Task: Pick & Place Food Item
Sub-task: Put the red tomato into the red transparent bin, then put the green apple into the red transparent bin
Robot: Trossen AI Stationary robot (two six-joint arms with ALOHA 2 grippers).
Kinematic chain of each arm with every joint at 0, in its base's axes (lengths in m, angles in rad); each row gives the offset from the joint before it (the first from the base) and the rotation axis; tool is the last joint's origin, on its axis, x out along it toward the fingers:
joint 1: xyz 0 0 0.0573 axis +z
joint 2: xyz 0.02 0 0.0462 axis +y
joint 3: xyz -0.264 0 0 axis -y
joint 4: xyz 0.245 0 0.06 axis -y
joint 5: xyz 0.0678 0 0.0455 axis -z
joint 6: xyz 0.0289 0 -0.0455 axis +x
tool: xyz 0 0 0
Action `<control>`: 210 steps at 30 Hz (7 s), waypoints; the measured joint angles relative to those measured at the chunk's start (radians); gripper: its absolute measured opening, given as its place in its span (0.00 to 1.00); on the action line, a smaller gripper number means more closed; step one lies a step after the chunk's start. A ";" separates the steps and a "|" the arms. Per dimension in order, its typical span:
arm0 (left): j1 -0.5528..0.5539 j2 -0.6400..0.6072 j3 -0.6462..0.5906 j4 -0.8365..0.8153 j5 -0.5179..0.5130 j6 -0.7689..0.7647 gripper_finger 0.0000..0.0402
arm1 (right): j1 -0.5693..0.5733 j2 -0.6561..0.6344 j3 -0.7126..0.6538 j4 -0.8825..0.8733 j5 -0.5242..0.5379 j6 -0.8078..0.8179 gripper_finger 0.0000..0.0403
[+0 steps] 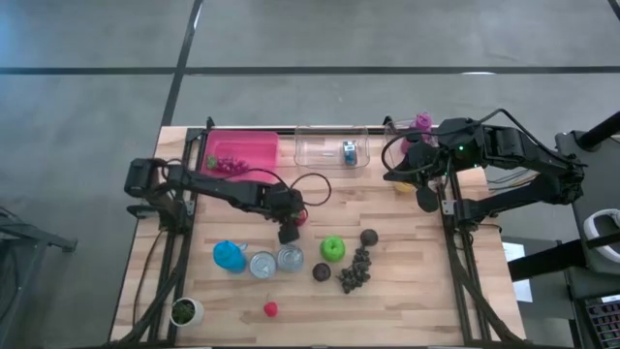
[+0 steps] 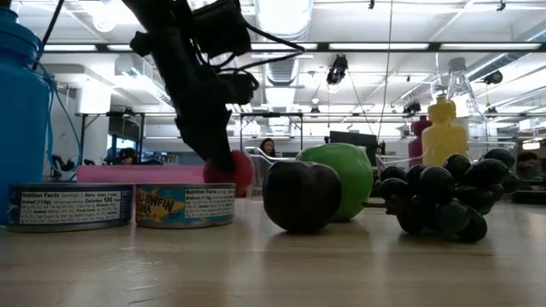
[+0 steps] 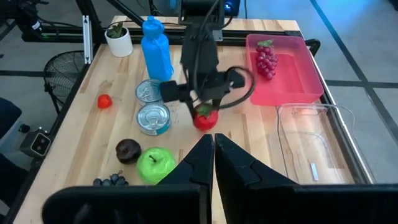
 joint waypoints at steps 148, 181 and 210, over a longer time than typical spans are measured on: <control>-0.130 -0.209 0.027 0.347 0.032 -0.198 0.17 | 0.000 0.000 0.000 0.028 0.000 -0.001 0.03; -0.127 -0.330 0.027 0.249 -0.034 -0.227 0.17 | 0.007 0.005 -0.592 0.207 -0.125 0.087 0.03; -0.127 -0.581 0.025 0.009 -0.060 -0.112 0.17 | 0.195 0.430 -0.573 0.523 -0.194 0.210 0.03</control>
